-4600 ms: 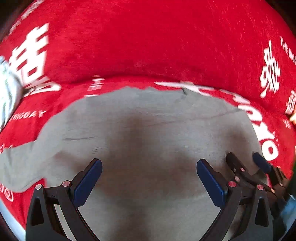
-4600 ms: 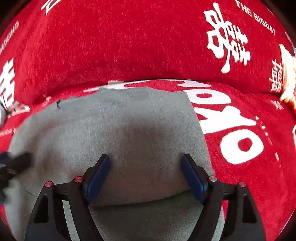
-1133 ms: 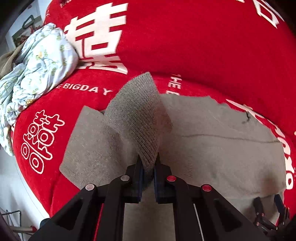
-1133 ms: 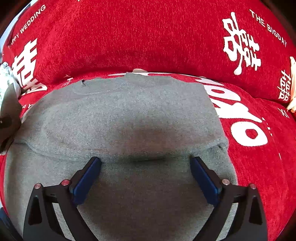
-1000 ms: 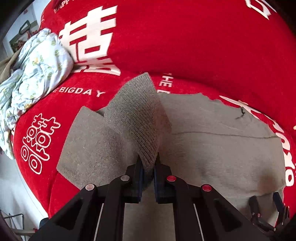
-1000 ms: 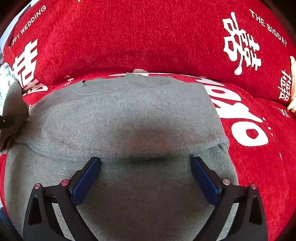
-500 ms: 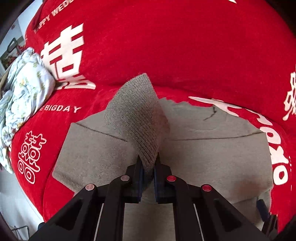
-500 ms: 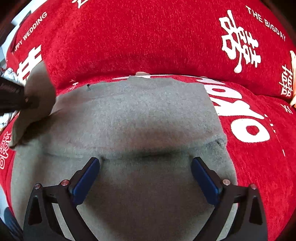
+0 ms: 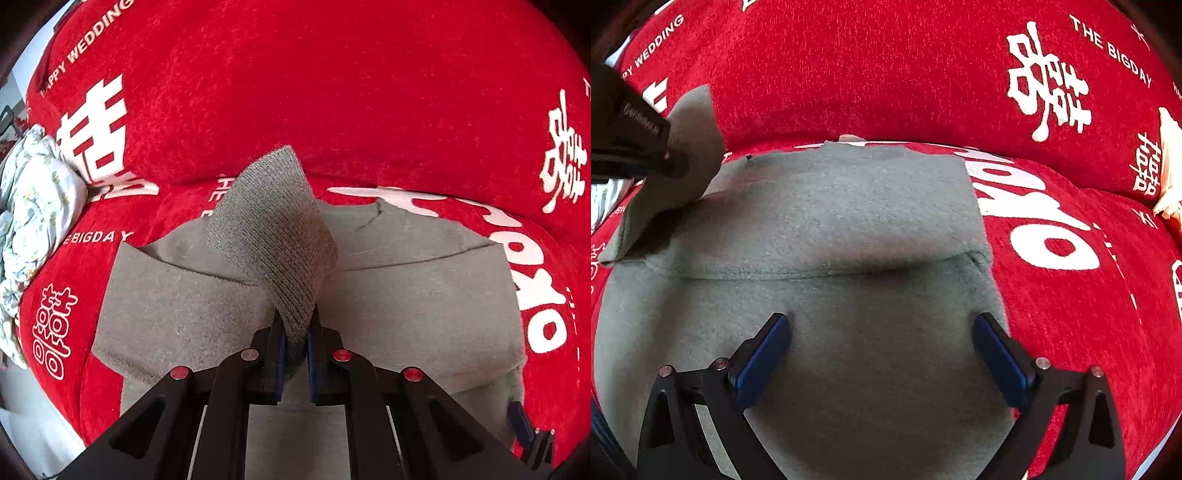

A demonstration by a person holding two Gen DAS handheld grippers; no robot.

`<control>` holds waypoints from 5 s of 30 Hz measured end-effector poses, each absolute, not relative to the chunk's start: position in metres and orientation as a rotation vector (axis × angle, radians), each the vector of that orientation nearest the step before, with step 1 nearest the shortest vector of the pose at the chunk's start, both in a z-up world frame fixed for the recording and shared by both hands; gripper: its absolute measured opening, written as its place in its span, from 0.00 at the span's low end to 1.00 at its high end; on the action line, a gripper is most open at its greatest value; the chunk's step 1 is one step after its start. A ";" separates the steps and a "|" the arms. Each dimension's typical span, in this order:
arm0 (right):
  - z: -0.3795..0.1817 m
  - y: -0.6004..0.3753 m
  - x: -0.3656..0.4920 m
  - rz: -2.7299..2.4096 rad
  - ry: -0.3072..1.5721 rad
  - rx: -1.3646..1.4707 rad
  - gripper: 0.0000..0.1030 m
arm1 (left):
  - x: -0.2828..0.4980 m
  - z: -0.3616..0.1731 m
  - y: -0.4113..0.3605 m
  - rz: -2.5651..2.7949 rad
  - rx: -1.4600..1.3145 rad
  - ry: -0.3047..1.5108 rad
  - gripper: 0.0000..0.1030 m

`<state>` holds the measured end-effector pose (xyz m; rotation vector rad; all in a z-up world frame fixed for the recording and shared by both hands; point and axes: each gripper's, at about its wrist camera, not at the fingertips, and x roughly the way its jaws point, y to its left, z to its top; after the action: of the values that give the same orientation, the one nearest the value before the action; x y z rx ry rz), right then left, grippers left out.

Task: Fold small clothes
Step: 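Lift the sleeve with the left gripper and fold it across the body, then lower the sleeve onto the sweatshirt and open the left gripper, then move both open grippers over the sweatshirt toward its hem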

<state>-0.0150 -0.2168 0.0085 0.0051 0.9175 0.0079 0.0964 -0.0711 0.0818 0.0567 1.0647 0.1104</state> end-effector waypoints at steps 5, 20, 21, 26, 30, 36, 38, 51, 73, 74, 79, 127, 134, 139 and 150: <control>0.008 -0.219 -0.019 0.017 0.909 -0.002 0.97 | 0.095 0.088 -0.093 0.067 0.091 1.047 0.09; 0.005 -0.220 -0.023 0.035 0.888 0.004 0.98 | 0.100 0.084 -0.135 -0.031 0.129 1.074 0.10; 0.005 -0.220 -0.023 0.037 0.886 0.005 0.98 | 0.101 0.083 -0.136 -0.035 0.134 1.077 0.10; 0.004 -0.220 -0.022 0.036 0.886 0.003 0.99 | 0.100 0.079 -0.140 -0.049 0.144 1.080 0.10; 0.004 -0.219 -0.022 0.038 0.884 0.003 0.99 | 0.102 0.077 -0.142 -0.058 0.149 1.081 0.10; 0.003 -0.221 -0.022 0.046 0.880 0.011 0.99 | 0.105 0.072 -0.148 -0.066 0.156 1.089 0.10; 0.003 -0.221 -0.022 0.048 0.878 0.013 0.99 | 0.105 0.070 -0.152 -0.075 0.163 1.090 0.10; 0.002 -0.222 -0.021 0.052 0.871 0.027 0.99 | 0.105 0.044 -0.175 -0.195 0.197 1.150 0.10; 0.001 -0.219 -0.021 0.048 0.868 0.021 0.99 | 0.118 0.029 -0.194 -0.337 0.209 1.201 0.10; 0.001 -0.219 -0.021 0.047 0.869 0.018 0.99 | 0.119 0.027 -0.194 -0.344 0.210 1.211 0.10; 0.001 -0.217 -0.020 0.044 0.866 0.011 0.99 | 0.123 0.021 -0.195 -0.381 0.210 1.240 0.26; 0.016 -0.203 0.051 0.033 0.977 -0.068 0.99 | 0.091 0.016 0.035 0.012 0.029 1.064 1.00; 0.028 -0.176 0.063 0.042 0.964 -0.031 0.99 | 0.098 0.017 0.009 -0.033 0.054 1.066 1.00; 0.007 -0.168 0.070 0.060 1.007 -0.063 0.99 | 0.103 0.005 0.023 -0.031 0.035 1.097 1.00; 0.008 -0.151 0.020 0.080 0.987 -0.069 0.99 | 0.052 0.013 0.025 -0.063 0.047 1.058 1.00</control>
<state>0.0198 -0.1513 0.0085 -0.0690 0.9867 0.0800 0.0520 0.0253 0.0134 0.0473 1.0583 -0.0626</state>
